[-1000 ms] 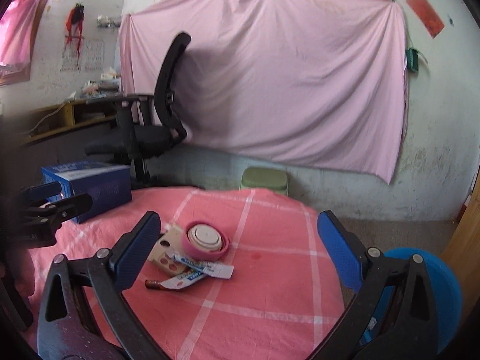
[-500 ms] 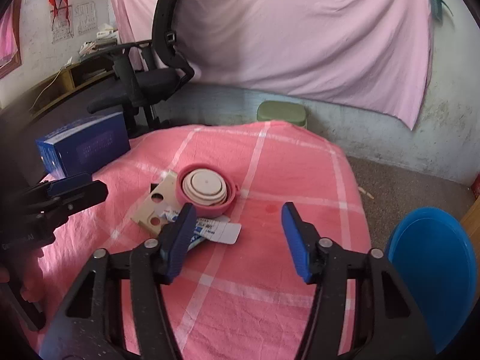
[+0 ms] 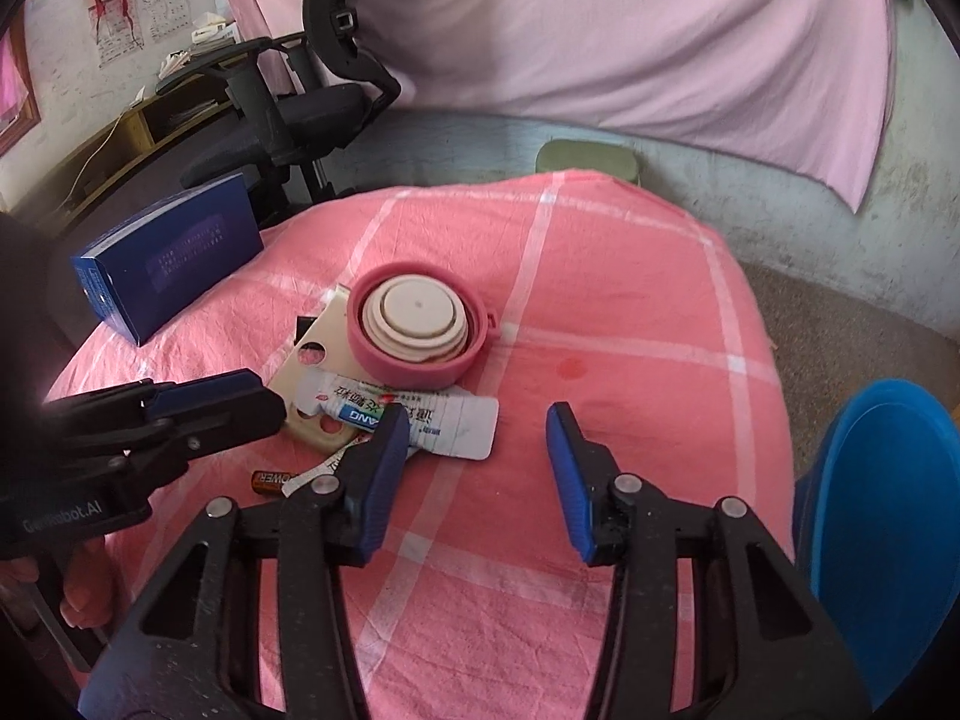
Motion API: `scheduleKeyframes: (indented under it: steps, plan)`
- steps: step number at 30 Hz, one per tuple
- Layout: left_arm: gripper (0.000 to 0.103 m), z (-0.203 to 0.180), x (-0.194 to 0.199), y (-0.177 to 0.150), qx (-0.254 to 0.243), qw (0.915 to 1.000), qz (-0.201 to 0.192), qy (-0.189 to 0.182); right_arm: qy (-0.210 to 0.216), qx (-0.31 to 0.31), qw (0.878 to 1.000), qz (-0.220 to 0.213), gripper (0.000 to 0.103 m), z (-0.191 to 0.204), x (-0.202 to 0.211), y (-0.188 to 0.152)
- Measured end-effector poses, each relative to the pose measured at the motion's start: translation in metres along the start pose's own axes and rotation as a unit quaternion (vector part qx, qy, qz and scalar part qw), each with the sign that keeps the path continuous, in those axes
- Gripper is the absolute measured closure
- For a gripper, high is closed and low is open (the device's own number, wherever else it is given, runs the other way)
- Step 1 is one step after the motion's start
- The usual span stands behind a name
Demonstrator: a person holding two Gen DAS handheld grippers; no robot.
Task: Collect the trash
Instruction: 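Grasp the beige phone case with the left tool while the right tool grasps the toothpaste tube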
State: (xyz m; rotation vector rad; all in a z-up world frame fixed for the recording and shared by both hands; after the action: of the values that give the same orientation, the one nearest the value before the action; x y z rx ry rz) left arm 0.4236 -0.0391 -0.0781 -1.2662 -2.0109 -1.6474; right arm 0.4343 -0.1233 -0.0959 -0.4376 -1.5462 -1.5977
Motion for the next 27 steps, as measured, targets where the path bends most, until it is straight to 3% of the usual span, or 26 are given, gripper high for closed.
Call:
scheduleKeyframes:
  steps: [3,8,14,15,16,24,27]
  plan:
    - [0.083,-0.002,-0.002,0.002,-0.003,0.9999,0.007,-0.010,0.006,-0.002,1.000,0.006,0.031,-0.001,-0.003,0.000]
    - [0.084,0.002,-0.003,0.003,0.010,0.9997,0.011,-0.020,0.016,-0.007,1.000,0.015,0.033,-0.001,-0.005,-0.003]
    - [0.086,0.002,0.001,0.003,0.012,0.9997,0.005,-0.023,0.033,0.000,0.999,0.025,0.057,0.003,-0.007,-0.005]
    - [0.087,0.001,0.001,0.002,0.012,0.9996,0.004,-0.024,0.033,0.002,0.999,0.027,0.073,0.004,-0.008,-0.005]
    - [0.088,0.001,0.001,0.002,0.012,0.9996,0.003,-0.025,0.036,0.004,0.999,0.031,0.079,0.006,-0.009,-0.006]
    - [0.091,0.004,0.011,-0.001,0.010,0.9995,-0.009,-0.028,0.031,0.011,0.999,0.015,0.079,0.005,-0.003,-0.005]
    - [0.101,0.003,0.017,0.000,0.008,0.9994,-0.018,-0.030,0.030,0.000,1.000,0.001,0.077,0.000,0.002,-0.002]
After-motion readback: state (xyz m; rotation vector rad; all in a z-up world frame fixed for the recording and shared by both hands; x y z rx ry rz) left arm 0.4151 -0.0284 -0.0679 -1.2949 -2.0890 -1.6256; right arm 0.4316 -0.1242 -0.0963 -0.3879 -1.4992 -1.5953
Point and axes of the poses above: each gripper's, at about its wrist camera, not at the fingertips, and x roughly against the way its jaws point, z to its left, y to its top, the point moved 6 cm from there along -x, roughly the way its jaws point, and after that the axes turned 6 degrees about -x, right-handed, at the moved point
